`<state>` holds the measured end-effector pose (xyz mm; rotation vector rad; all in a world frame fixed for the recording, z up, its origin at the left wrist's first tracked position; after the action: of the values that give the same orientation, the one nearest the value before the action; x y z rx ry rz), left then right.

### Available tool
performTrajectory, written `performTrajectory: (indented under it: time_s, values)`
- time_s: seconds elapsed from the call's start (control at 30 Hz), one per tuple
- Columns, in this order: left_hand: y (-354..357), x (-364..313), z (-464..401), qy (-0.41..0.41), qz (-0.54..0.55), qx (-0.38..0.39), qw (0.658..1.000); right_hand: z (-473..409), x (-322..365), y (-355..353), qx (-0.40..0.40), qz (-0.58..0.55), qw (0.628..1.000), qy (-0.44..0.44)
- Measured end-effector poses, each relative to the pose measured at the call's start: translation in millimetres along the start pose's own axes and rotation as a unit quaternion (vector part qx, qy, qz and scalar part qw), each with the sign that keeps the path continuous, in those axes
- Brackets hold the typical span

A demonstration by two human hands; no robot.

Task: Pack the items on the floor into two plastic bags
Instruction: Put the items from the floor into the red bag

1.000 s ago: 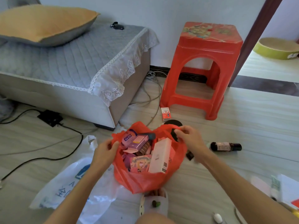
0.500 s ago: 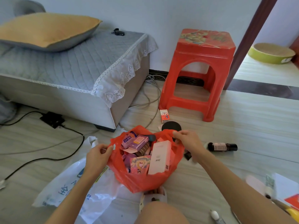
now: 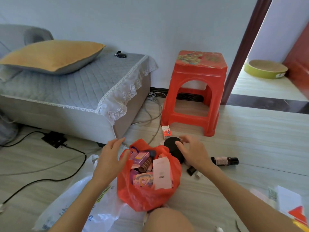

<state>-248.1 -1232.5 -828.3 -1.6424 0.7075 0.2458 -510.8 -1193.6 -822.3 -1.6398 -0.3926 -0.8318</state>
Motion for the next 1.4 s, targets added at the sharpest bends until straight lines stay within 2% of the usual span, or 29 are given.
performTrajectory:
  time_s: [0.13, 0.27, 0.33, 0.43, 0.5, 0.67, 0.83, 0.97, 1.07, 1.2, 1.4]
  values:
    - [-6.6, -65.2, -8.1, 0.163, -0.153, -0.002, 0.975, 11.4, 13.0, -41.7, -0.037, 0.147, 0.982, -0.113]
    - [-1.9, -141.4, -13.8, 0.254, -0.199, 0.016, 0.946, 28.1, -1.0, -87.8, -0.065, 0.262, 0.952, -0.147]
    - [5.6, -182.9, -19.0, 0.290, -0.214, 0.039, 0.932, 38.3, -19.2, -115.8, -0.077, 0.294, 0.942, -0.144]
    - [27.5, -249.1, -27.0, 0.371, -0.249, 0.053, 0.893, 57.6, -57.9, -164.0, -0.106, 0.321, 0.933, -0.123]
    - [52.8, -291.5, -27.5, 0.411, -0.236, 0.068, 0.878, 72.5, -94.3, -194.1, -0.111, 0.342, 0.929, -0.094]
    - [172.7, -360.5, 8.3, 0.477, -0.230, 0.184, 0.828, 118.1, -205.9, -237.6, -0.082, 0.409, 0.908, -0.038]
    - [299.8, -349.1, 75.2, 0.474, -0.214, 0.320, 0.792, 163.7, -318.1, -206.5, -0.063, 0.368, 0.927, 0.036]
    - [381.5, -295.7, 121.5, 0.401, -0.202, 0.429, 0.784, 199.9, -392.8, -144.6, -0.011, 0.354, 0.931, 0.086]
    - [422.5, -255.0, 151.6, 0.366, -0.214, 0.494, 0.759, 225.9, -444.5, -97.8, 0.043, 0.330, 0.932, 0.140]
    - [454.1, -212.9, 177.3, 0.355, -0.232, 0.533, 0.732, 248.8, -481.6, -50.6, 0.105, 0.304, 0.930, 0.177]
    - [475.2, -175.7, 191.9, 0.411, -0.240, 0.501, 0.723, 261.3, -497.3, -30.3, 0.125, 0.313, 0.926, 0.170]
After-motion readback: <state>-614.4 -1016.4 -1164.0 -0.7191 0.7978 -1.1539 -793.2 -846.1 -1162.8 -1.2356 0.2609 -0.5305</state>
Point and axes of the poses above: each hand's wrist, its own z-axis away from the middle knuckle, its own y-axis out of the palm, x = y × z, the point moved 7 cm from there along -z, towards the middle knuckle, and after that the axes turned 5 degrees about y, right-handed, at the moved point
